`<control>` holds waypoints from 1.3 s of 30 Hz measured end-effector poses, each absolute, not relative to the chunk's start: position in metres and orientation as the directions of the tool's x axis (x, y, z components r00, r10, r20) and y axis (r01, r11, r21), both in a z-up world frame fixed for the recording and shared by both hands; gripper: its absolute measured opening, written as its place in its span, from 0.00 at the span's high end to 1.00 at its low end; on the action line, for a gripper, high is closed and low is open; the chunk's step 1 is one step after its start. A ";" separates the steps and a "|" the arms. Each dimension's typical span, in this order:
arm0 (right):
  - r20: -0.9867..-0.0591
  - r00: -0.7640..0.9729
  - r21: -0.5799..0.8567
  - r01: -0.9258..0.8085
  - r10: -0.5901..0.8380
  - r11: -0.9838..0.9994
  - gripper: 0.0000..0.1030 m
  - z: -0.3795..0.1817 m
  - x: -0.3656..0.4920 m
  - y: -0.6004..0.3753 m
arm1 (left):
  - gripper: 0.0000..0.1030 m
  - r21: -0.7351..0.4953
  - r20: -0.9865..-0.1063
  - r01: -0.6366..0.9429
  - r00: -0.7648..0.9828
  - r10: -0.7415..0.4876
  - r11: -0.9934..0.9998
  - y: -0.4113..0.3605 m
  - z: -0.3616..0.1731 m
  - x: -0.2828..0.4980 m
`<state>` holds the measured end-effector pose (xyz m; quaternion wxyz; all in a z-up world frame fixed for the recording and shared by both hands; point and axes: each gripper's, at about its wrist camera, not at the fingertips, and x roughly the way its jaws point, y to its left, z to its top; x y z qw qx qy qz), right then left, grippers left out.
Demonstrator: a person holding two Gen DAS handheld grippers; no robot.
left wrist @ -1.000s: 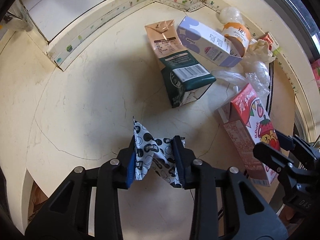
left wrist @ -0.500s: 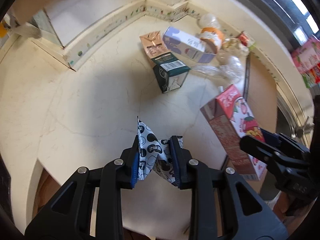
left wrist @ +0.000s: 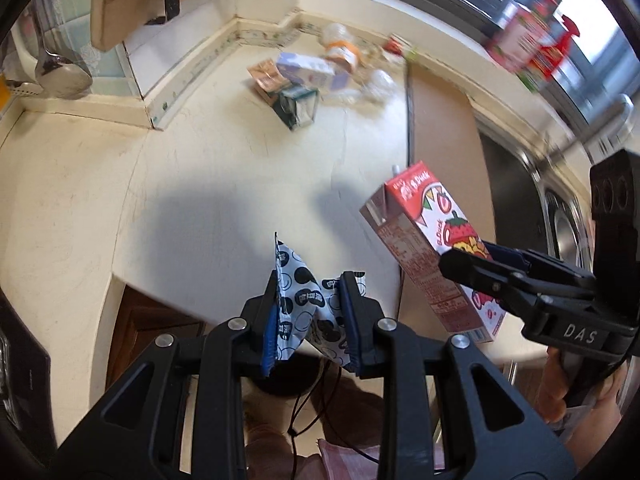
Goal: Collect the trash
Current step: 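Carry the wrapper and B.Duck carton down over the black bin and release both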
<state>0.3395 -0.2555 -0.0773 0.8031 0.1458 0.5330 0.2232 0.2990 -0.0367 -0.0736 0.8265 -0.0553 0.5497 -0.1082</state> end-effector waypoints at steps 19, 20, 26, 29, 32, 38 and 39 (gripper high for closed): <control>-0.811 0.404 0.480 0.045 0.423 0.876 0.43 -0.125 0.108 -0.189 | 0.77 -0.167 -0.932 0.330 0.254 -0.257 0.929 0.023 -0.135 0.162; -0.816 0.401 0.474 0.055 0.416 0.879 0.43 -0.130 0.100 -0.187 | 0.77 -0.163 -0.935 0.334 0.249 -0.253 0.929 0.022 -0.139 0.160; -0.848 0.368 0.456 0.141 0.381 0.879 0.43 -0.179 0.073 -0.183 | 0.77 -0.145 -0.952 0.363 0.203 -0.230 0.920 0.015 -0.190 0.143; -0.865 0.348 0.448 0.208 0.362 0.870 0.43 -0.219 0.059 -0.184 | 0.77 -0.140 -0.961 0.370 0.172 -0.216 0.919 0.008 -0.222 0.140; -0.883 0.316 0.434 0.270 0.347 0.859 0.43 -0.266 0.049 -0.186 | 0.77 -0.138 -0.969 0.368 0.141 -0.201 0.920 0.002 -0.263 0.140; -0.916 0.215 0.397 0.352 0.339 0.848 0.43 -0.366 0.043 -0.191 | 0.76 -0.132 -0.979 0.337 0.105 -0.177 0.932 -0.006 -0.349 0.150; -0.920 0.199 0.389 0.362 0.337 0.847 0.43 -0.383 0.042 -0.191 | 0.76 -0.125 -0.980 0.337 0.106 -0.169 0.933 -0.009 -0.357 0.152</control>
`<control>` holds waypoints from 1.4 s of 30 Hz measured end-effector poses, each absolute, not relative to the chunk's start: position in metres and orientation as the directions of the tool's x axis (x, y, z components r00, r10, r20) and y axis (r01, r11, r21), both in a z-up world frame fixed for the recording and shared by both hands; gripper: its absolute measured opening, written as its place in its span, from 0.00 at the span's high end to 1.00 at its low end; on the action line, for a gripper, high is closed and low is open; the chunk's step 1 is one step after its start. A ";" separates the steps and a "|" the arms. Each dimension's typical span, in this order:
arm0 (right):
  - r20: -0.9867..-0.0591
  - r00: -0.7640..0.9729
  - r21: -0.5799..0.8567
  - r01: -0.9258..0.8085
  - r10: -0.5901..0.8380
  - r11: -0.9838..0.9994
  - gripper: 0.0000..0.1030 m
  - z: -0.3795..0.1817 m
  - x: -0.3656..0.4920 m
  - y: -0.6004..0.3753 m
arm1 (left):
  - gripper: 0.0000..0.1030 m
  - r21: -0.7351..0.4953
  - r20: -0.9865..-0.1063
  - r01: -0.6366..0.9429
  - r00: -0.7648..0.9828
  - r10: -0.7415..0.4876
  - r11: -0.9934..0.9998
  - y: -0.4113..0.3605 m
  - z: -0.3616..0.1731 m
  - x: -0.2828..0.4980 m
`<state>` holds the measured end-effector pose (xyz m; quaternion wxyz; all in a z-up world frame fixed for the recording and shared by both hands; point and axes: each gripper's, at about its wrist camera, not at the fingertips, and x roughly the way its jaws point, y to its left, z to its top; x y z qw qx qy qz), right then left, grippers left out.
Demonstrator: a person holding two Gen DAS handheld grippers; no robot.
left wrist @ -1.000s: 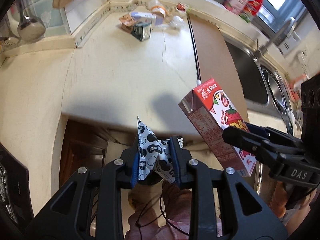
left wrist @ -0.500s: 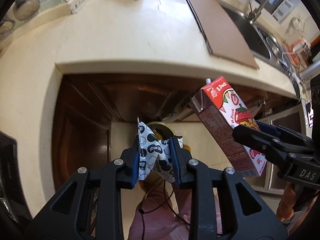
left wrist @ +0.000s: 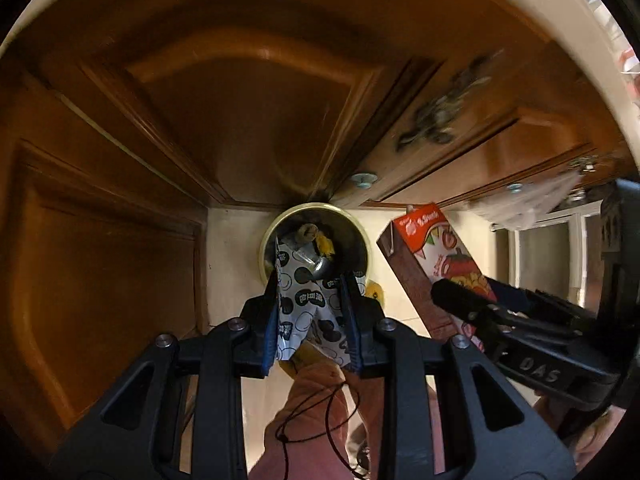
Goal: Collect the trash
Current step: 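Carry the wrapper and B.Duck carton down over the black bin and release both, then raise both open tools back up toward the remaining counter trash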
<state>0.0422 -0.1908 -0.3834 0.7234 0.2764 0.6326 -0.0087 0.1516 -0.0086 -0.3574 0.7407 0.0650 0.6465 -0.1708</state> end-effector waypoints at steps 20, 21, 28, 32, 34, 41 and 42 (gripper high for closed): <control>-0.930 0.117 0.366 0.412 0.349 0.835 0.27 -0.489 0.074 -0.197 | 0.43 -0.056 -0.998 0.326 0.019 -0.066 0.944 -0.027 -0.469 0.173; -0.934 0.105 0.354 0.406 0.342 0.842 0.27 -0.482 0.075 -0.198 | 0.43 -0.060 -0.997 0.324 0.017 -0.069 0.944 -0.026 -0.465 0.172; -0.935 0.151 0.353 0.327 0.320 0.877 0.27 -0.415 0.061 -0.198 | 0.43 -0.045 -0.996 0.369 0.049 -0.068 0.928 -0.031 -0.403 0.148; -0.930 0.185 0.361 0.294 0.318 0.885 0.27 -0.367 0.046 -0.200 | 0.43 -0.033 -0.993 0.388 0.094 -0.076 0.921 -0.035 -0.356 0.135; -0.927 0.212 0.360 0.274 0.309 0.892 0.27 -0.340 0.037 -0.196 | 0.43 -0.017 -0.989 0.405 0.130 -0.076 0.914 -0.037 -0.329 0.127; -0.922 0.306 0.298 0.172 0.237 0.939 0.27 -0.231 0.015 -0.180 | 0.43 -0.010 -0.971 0.403 0.213 -0.105 0.915 -0.032 -0.246 0.102; -0.920 0.320 0.284 0.154 0.224 0.946 0.27 -0.216 0.013 -0.177 | 0.43 -0.009 -0.968 0.395 0.227 -0.108 0.918 -0.029 -0.229 0.098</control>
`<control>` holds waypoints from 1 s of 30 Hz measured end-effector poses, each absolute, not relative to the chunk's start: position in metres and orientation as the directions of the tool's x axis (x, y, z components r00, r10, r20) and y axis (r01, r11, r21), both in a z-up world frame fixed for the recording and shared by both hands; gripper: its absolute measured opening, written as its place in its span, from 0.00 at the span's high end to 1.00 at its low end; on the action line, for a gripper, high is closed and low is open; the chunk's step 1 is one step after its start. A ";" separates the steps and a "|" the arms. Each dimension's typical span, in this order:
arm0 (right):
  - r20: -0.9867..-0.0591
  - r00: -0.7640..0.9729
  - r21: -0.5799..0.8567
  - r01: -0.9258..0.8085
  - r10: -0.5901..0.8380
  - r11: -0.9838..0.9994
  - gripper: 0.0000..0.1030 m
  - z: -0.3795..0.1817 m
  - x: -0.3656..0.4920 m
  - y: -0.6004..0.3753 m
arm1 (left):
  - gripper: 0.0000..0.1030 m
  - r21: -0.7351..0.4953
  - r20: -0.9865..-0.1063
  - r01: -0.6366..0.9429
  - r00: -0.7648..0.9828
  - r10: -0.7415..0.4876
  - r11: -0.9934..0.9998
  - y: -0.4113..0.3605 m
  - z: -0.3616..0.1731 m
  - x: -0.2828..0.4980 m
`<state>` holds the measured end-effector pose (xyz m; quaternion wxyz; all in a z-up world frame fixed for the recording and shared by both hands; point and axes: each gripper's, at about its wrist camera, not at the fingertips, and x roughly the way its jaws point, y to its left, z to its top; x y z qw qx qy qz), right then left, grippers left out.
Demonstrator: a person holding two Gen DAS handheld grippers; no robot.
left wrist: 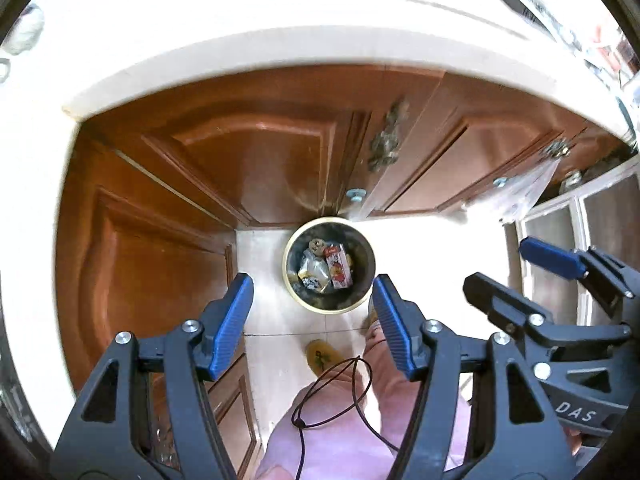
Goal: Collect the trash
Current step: 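Raise both open tools back up toward the remaining counter trash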
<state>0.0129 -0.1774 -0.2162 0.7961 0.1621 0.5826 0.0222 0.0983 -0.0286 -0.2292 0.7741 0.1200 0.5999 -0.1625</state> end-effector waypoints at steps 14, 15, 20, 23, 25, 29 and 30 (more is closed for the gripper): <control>-0.816 0.571 0.124 0.029 0.086 0.992 0.27 0.011 0.012 -0.145 | 0.43 0.007 -0.855 0.351 0.487 -0.177 0.936 0.007 -0.044 0.106; -0.812 0.578 0.117 0.022 0.083 0.993 0.27 0.021 0.014 -0.143 | 0.43 0.015 -0.847 0.347 0.502 -0.172 0.938 0.009 -0.037 0.111; -0.800 0.597 0.057 -0.023 0.059 0.998 0.26 0.078 0.035 -0.123 | 0.43 0.018 -0.826 0.304 0.541 -0.157 0.952 0.023 0.002 0.136; -0.801 0.598 0.014 -0.038 0.034 0.999 0.25 0.101 0.058 -0.103 | 0.43 0.025 -0.811 0.283 0.566 -0.146 0.959 0.035 0.017 0.157; -0.798 0.602 -0.005 -0.041 0.021 0.999 0.25 0.110 0.075 -0.094 | 0.43 0.043 -0.803 0.293 0.580 -0.141 0.955 0.037 0.025 0.169; -0.789 0.615 -0.028 -0.039 0.002 0.999 0.25 0.116 0.105 -0.090 | 0.43 0.070 -0.784 0.303 0.606 -0.135 0.950 0.038 0.037 0.190; -0.785 0.620 -0.028 -0.037 0.001 0.999 0.25 0.116 0.112 -0.091 | 0.43 0.065 -0.784 0.304 0.605 -0.140 0.950 0.038 0.039 0.197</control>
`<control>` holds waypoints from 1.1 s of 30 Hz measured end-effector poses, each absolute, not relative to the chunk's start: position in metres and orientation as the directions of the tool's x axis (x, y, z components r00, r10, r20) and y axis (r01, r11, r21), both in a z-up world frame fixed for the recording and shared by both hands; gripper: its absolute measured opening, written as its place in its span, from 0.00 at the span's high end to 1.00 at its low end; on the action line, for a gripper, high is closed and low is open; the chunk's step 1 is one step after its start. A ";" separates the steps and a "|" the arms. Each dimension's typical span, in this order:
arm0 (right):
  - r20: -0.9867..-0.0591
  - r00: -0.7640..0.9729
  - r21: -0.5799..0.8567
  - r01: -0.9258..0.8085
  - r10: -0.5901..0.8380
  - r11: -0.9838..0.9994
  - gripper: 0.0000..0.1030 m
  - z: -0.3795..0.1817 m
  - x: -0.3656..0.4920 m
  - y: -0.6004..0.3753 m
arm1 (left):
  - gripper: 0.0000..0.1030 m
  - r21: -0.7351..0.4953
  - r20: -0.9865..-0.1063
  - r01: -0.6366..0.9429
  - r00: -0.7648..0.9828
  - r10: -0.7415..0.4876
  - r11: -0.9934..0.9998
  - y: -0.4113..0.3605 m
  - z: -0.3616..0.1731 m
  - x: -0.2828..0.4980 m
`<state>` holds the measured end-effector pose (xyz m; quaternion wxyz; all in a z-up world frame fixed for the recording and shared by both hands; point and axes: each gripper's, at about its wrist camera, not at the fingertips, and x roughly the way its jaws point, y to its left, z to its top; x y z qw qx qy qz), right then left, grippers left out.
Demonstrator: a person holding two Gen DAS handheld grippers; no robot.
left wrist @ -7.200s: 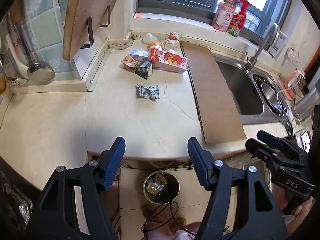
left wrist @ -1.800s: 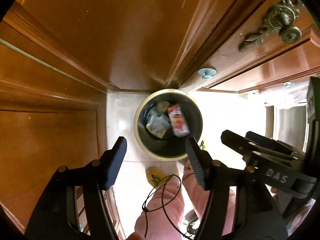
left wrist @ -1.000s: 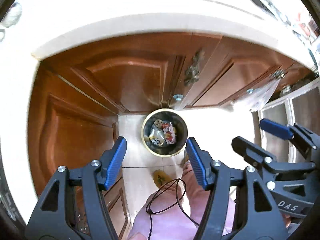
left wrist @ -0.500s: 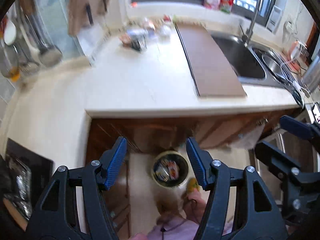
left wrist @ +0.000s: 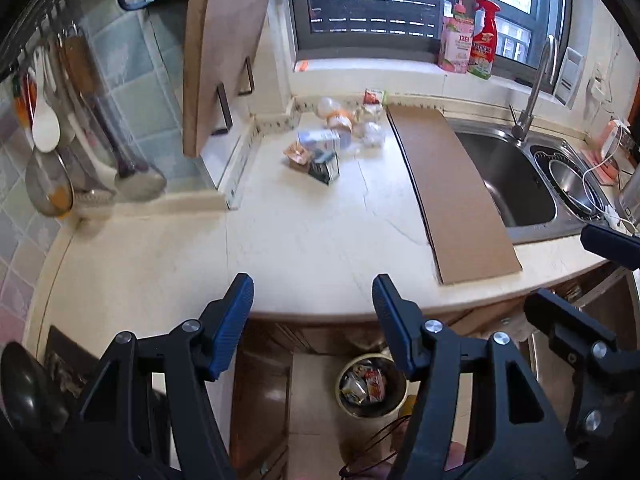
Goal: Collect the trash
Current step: 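Raise both open tools back up toward the remaining counter trash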
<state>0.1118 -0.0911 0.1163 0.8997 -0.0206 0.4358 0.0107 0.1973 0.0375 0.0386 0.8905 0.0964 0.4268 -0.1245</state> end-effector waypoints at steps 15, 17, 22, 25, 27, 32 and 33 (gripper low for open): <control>-0.742 0.663 0.115 -0.023 0.101 0.993 0.25 0.133 0.221 -0.173 | 0.43 0.050 -0.785 0.311 0.600 -0.155 0.949 -0.008 0.046 0.283; -0.744 0.657 0.133 -0.036 0.124 0.990 0.25 0.129 0.239 -0.192 | 0.43 0.045 -0.791 0.309 0.592 -0.155 0.950 -0.017 0.041 0.298; -0.740 0.639 0.224 -0.060 0.210 0.973 0.25 0.116 0.305 -0.259 | 0.43 0.034 -0.816 0.283 0.562 -0.137 0.958 -0.040 0.023 0.342; -0.739 0.619 0.278 -0.079 0.266 0.957 0.25 0.105 0.351 -0.293 | 0.43 -0.004 -0.844 0.243 0.520 -0.134 0.970 -0.053 0.006 0.380; -0.753 0.591 0.298 -0.090 0.292 0.950 0.25 0.091 0.392 -0.313 | 0.43 -0.028 -0.862 0.212 0.490 -0.131 0.977 -0.059 -0.007 0.406; -0.796 0.499 0.328 -0.117 0.341 0.937 0.25 0.049 0.483 -0.336 | 0.43 -0.059 -0.905 0.129 0.412 -0.107 0.990 -0.073 -0.042 0.466; -0.807 0.470 0.340 -0.126 0.358 0.932 0.25 0.038 0.507 -0.340 | 0.43 -0.068 -0.913 0.110 0.393 -0.106 0.992 -0.075 -0.050 0.477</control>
